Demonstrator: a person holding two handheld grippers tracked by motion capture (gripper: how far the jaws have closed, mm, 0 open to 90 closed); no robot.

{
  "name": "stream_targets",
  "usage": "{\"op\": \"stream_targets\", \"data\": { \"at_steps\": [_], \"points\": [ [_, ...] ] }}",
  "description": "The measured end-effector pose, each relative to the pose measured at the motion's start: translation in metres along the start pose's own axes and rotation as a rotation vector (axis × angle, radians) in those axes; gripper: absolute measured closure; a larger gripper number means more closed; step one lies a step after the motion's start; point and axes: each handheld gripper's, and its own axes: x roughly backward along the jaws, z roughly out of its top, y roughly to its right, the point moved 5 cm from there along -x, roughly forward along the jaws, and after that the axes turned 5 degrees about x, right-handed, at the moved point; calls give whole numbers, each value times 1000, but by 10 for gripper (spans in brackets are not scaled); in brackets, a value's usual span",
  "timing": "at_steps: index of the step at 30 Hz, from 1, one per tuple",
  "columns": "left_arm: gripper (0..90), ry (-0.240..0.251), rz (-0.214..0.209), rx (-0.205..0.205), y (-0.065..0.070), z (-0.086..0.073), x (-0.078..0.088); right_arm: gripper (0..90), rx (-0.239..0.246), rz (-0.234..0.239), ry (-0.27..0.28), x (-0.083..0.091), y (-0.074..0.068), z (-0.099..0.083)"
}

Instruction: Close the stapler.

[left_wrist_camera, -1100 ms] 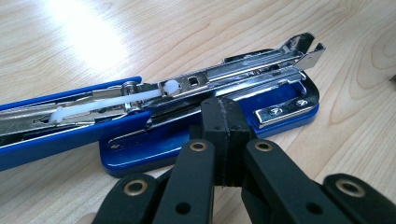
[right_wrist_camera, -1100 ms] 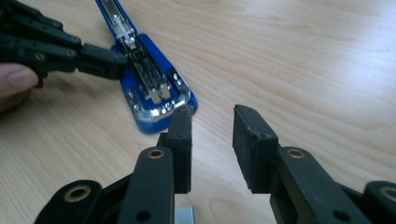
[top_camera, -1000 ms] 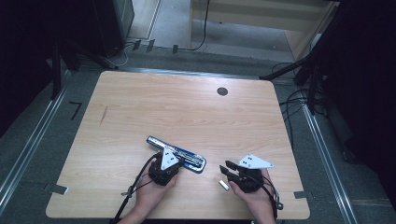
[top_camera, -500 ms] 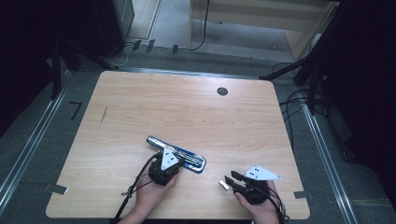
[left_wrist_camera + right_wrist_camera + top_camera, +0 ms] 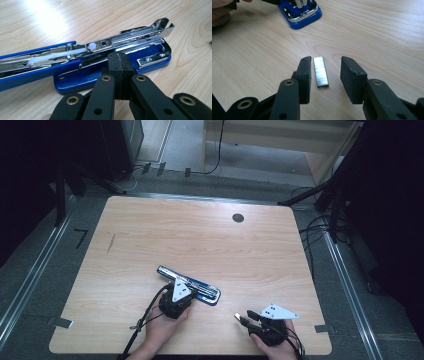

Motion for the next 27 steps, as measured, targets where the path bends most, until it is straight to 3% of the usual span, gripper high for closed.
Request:
{"op": "stream_targets", "data": {
  "at_steps": [10, 27],
  "points": [
    [900, -2, -2, 4, 0, 0, 0, 614, -2, -1, -16, 2, -3, -11],
    [900, -1, -2, 4, 0, 0, 0, 695, 60, -30, -18, -6, -8, -12]
  ]
}}
